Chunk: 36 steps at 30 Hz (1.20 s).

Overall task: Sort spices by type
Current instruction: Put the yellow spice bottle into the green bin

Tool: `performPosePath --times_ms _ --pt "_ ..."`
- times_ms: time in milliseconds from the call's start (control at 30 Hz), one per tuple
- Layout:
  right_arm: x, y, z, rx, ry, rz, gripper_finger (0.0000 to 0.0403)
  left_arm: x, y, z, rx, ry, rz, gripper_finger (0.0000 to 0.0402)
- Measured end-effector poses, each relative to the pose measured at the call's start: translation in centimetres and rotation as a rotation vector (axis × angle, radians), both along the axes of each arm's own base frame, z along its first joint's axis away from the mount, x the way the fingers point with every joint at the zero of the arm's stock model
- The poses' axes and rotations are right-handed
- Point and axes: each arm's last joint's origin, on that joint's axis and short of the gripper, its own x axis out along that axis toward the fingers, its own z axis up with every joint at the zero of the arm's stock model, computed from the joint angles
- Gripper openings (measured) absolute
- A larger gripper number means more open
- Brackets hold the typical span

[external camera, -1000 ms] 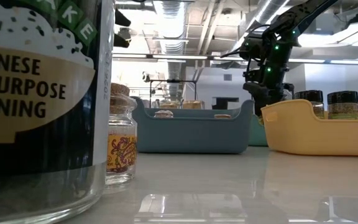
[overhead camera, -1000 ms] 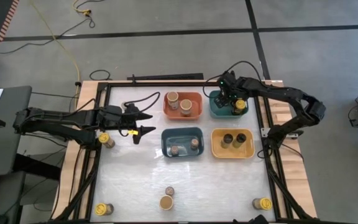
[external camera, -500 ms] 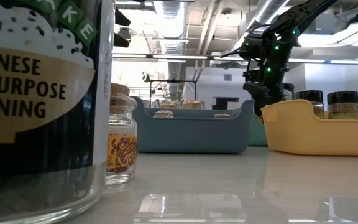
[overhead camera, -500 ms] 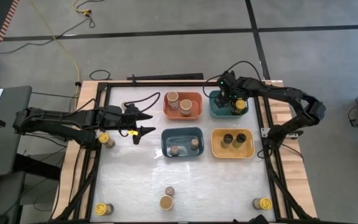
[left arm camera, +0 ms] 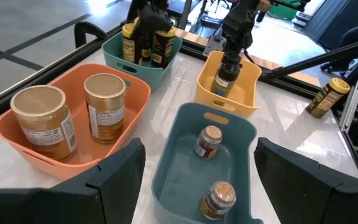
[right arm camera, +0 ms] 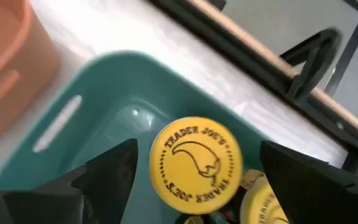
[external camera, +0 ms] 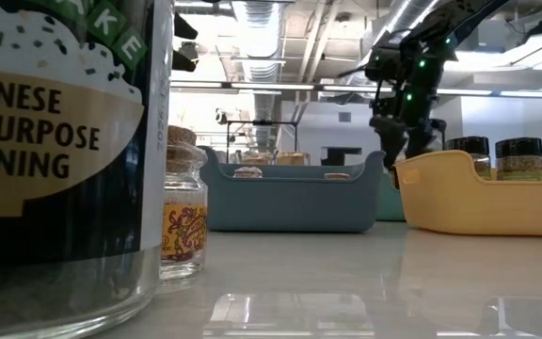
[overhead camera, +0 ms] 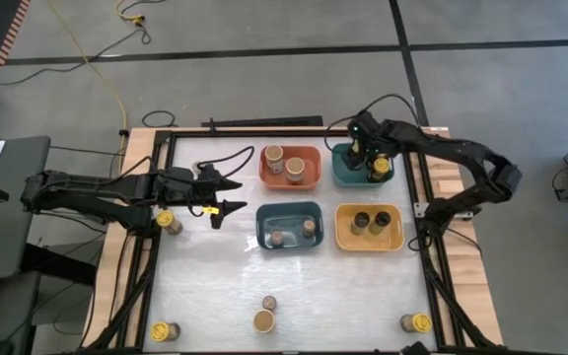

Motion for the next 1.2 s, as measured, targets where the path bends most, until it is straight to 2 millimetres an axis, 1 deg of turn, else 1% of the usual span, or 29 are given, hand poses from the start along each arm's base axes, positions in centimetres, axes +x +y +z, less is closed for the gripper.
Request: performPosePath --times_ms 167,333,500,567,667,867,1067,1200 --pt "-1.0 0.8 2.8 -0.063 -0.088 -0.006 0.0365 0.0 0.0 0.0 0.011 0.002 -0.002 0.0291" --pt "-2.7 2.1 5.3 -0.111 -0.199 -0.052 0.0364 0.0 0.0 0.0 -0.023 -0.005 0.009 0.0291" --pt "-4.4 3.7 7.0 -0.105 -0.292 -0.132 0.0364 0.0 0.0 0.0 -0.057 -0.012 0.019 0.0291" --pt "-4.8 4.4 7.7 -0.111 -0.339 -0.142 0.0364 0.0 0.0 0.0 -0.057 -0.012 0.019 0.0291" --pt "-5.3 5.7 8.4 -0.106 -0.396 -0.14 0.0364 0.0 0.0 0.0 -0.058 -0.012 0.019 0.0291" --pt "-5.3 8.4 9.5 -0.091 -0.512 -0.142 0.0364 0.0 0.0 0.0 -0.005 0.0 0.003 0.0291" --pt "-4.8 11.2 9.4 -0.058 -0.547 -0.16 0.0364 0.0 0.1 0.0 -0.001 0.003 0.007 0.0291" --pt "-4.4 12.8 9.3 -0.013 -0.578 -0.154 0.0364 -0.2 0.7 0.6 -0.025 0.034 0.048 0.0291"
